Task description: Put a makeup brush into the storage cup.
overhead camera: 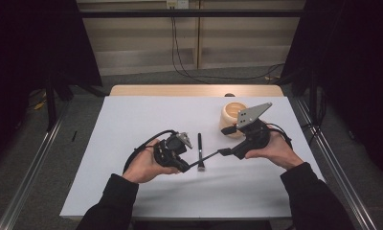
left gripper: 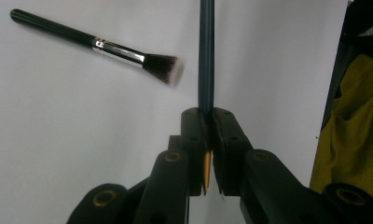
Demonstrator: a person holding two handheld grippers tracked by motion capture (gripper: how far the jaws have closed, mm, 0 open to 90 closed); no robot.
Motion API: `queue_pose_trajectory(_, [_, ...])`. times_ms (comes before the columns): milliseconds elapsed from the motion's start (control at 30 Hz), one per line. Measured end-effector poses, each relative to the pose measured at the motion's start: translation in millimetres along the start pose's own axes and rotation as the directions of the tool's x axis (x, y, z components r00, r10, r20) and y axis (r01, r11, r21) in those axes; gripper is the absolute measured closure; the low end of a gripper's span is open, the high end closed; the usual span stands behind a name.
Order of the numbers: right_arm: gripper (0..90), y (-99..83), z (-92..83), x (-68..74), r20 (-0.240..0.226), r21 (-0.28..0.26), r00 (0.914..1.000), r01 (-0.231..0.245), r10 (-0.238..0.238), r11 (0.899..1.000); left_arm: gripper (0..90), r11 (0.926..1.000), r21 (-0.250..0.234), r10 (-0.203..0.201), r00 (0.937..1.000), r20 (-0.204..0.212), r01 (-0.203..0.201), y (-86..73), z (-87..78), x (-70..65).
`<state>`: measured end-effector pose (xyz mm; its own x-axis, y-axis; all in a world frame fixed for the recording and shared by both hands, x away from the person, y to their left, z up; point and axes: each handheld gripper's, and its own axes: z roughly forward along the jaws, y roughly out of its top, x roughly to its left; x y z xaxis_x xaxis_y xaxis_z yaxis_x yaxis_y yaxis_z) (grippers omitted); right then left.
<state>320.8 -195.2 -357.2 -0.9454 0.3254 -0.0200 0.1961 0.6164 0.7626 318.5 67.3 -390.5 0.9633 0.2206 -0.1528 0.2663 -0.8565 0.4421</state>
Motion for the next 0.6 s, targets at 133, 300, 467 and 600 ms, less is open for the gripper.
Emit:
queue_pose_trajectory(133, [33.7, -1.2, 6.7, 3.0, -0.024, 0.063, 0.9994, 0.026, -0.024, 0.998, 83.9, 0.9997, 0.022, 0.014, 0.9998, 0.010, -0.015, 1.3, 5.7, -3.0])
queue_pose_trajectory(300, [43.3, -5.1, 21.5, 8.4, -0.095, 0.175, 0.9941, 0.068, -0.052, 0.982, 83.9, 0.9976, 0.057, 0.038, 0.9989, 0.028, -0.040, 3.8, 13.2, -6.7])
queue_pose_trajectory(467, [52.2, -6.3, 30.7, 11.9, -0.150, 0.215, 0.9859, 0.105, -0.073, 0.971, 83.9, 0.9958, 0.079, 0.043, 0.9979, 0.048, -0.046, 4.8, 20.0, -10.6])
queue_pose_trajectory(600, [58.0, -7.5, 36.1, 14.4, -0.181, 0.243, 0.9797, 0.130, -0.087, 0.961, 83.9, 0.9943, 0.088, 0.054, 0.9966, 0.063, -0.059, 5.5, 22.5, -11.0])
